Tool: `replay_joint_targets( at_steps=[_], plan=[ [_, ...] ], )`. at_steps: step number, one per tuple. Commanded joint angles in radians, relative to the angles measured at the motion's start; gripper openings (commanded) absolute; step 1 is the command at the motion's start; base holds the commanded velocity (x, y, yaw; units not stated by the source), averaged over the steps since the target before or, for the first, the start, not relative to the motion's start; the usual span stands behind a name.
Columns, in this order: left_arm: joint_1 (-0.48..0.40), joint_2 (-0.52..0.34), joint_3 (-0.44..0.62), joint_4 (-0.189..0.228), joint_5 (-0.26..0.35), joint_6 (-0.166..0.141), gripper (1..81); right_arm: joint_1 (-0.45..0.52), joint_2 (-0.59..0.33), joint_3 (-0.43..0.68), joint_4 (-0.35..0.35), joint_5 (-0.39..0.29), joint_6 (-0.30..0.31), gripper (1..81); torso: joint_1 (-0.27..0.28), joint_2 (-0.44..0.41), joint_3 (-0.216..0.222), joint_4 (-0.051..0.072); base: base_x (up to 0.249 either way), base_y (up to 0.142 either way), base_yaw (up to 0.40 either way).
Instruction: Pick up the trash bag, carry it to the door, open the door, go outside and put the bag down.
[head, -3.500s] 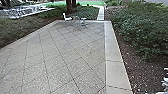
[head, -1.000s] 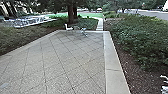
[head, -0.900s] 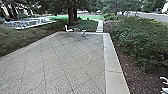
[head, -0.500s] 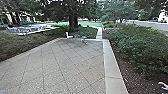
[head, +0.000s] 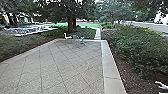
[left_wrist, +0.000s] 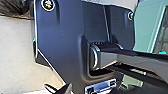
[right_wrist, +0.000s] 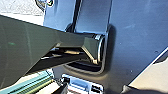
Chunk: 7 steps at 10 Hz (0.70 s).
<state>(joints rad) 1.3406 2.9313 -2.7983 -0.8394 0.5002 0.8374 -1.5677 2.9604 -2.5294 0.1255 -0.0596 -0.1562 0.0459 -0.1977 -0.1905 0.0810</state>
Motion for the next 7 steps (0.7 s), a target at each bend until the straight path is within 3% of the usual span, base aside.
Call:
replay_joint_targets(
  at_steps=[1,2,3,4,5,6,7],
  plan=[
    [0.002,0.046,-0.009,-0.001,-0.019,0.051,81.1,0.04,0.004,0.006,0.003,-0.065,0.004,81.1,0.0,0.0,-0.002,0.003,0.0,0.0,0.0],
    [0.013,0.053,-0.009,-0.003,-0.028,0.051,81.1,0.04,0.004,0.006,0.003,-0.065,0.004,81.1,0.0,0.0,0.006,-0.021,0.0,0.0,0.0],
    [0.024,0.059,-0.009,-0.004,-0.05,0.049,81.1,0.04,0.005,0.003,0.003,-0.065,0.004,81.1,-0.001,-0.001,0.049,-0.033,0.0,0.0,0.0],
    [0.036,0.068,-0.009,-0.004,-0.092,0.048,81.1,0.04,0.007,-0.002,0.003,-0.065,0.004,81.1,-0.001,-0.001,0.11,-0.036,0.0,0.0,0.0],
    [0.047,0.076,-0.009,-0.004,-0.132,0.048,81.1,0.04,0.008,-0.006,0.003,-0.065,0.006,81.1,-0.001,-0.001,0.119,-0.036,0.0,0.0,0.0],
    [0.056,0.083,-0.009,-0.004,-0.175,0.048,81.1,0.039,0.011,-0.006,0.003,-0.057,0.004,81.1,-0.001,-0.001,0.042,-0.036,0.0,0.0,0.0],
    [0.064,0.089,-0.009,-0.004,-0.227,0.048,81.1,0.037,0.018,-0.012,-0.004,-0.042,0.001,81.1,-0.001,-0.001,0.072,-0.036,0.0,0.0,0.0]
  ],
)
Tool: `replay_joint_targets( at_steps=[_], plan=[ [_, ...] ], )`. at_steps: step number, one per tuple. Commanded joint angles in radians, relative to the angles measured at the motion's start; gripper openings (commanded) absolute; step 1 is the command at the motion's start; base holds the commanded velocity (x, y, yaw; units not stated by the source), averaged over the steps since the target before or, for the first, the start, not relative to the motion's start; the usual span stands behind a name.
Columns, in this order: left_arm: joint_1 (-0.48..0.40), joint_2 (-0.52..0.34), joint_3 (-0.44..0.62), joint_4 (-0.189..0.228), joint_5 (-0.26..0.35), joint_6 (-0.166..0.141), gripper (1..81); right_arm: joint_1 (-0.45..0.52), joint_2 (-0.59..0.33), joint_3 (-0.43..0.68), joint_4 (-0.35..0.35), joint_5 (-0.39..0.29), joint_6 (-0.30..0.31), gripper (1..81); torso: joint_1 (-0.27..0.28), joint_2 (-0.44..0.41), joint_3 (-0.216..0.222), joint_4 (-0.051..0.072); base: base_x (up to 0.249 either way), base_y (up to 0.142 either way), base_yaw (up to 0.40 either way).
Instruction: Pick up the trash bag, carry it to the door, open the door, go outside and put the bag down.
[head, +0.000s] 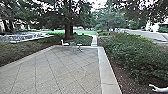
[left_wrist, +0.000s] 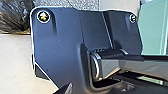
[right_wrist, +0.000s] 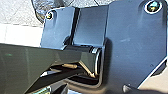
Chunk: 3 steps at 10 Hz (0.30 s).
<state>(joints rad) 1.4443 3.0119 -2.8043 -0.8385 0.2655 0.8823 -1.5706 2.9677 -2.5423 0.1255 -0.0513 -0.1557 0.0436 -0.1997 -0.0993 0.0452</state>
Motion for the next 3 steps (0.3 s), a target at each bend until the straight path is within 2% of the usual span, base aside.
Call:
replay_joint_targets(
  at_steps=[1,3],
  plan=[
    [-0.035,0.013,-0.003,-0.005,-0.029,0.003,81.1,0.034,0.024,-0.014,-0.01,-0.035,-0.005,81.1,0.0,0.0,0.0,0.0,0.0,0.0,0.0],
    [-0.035,0.024,-0.003,-0.007,-0.088,0.003,81.1,0.03,0.05,-0.074,-0.009,0.021,-0.005,81.1,0.0,-0.001,0.01,0.0,0.0,0.0,0.0]
  ],
)
